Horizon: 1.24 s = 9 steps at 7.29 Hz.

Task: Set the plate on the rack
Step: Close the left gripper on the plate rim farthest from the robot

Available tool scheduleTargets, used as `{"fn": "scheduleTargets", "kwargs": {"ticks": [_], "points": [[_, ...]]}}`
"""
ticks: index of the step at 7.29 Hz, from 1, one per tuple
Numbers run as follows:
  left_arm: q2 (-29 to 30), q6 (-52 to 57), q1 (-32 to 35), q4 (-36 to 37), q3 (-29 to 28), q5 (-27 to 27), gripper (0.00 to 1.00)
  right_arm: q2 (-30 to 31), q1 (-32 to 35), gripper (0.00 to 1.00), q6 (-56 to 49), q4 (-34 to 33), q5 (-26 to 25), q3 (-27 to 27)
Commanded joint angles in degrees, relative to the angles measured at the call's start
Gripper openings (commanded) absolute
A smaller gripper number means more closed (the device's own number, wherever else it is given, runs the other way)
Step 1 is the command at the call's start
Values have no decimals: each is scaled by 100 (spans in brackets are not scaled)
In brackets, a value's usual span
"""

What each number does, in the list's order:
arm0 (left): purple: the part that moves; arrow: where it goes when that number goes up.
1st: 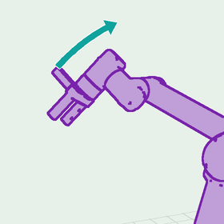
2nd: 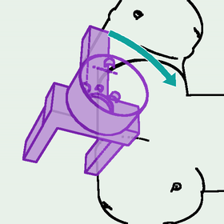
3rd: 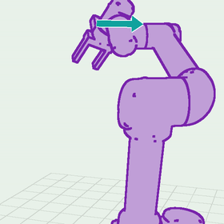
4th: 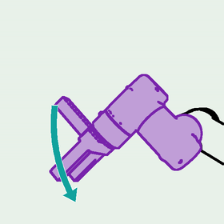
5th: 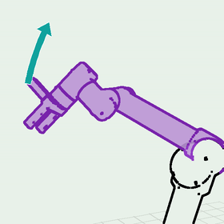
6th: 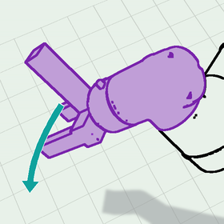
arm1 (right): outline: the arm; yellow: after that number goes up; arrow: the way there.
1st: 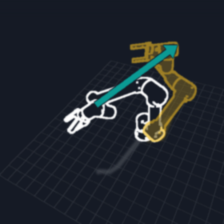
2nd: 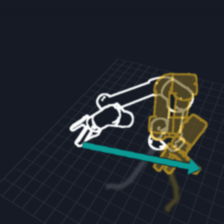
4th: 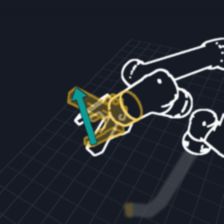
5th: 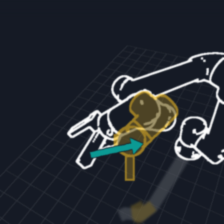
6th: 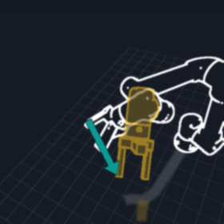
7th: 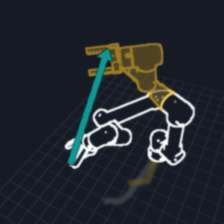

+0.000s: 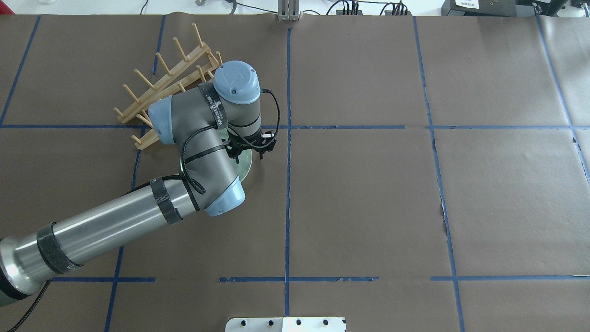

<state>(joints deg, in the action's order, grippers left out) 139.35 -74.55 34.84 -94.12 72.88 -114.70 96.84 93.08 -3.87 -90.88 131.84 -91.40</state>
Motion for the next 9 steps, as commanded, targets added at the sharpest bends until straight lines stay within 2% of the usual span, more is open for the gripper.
{"fn": "scheduleTargets", "kwargs": {"ticks": [1,2,3,4,7,9], "points": [[-5,-7,-39,-1,-2,0,47,-7,0,100,0,0,0,0],[-22,2,-39,-1,-2,0,29,-7,0,100,0,0,0,0],[-31,2,-48,-1,-2,0,4,1,0,100,0,0,0,0],[-14,-24,-48,-1,16,-9,0,1,0,100,0,0,0,0],[-13,-462,101,-377,60,-26,0,1,0,100,0,0,0,0],[-31,-726,373,-510,488,-44,0,1,0,100,0,0,0,0]]}}
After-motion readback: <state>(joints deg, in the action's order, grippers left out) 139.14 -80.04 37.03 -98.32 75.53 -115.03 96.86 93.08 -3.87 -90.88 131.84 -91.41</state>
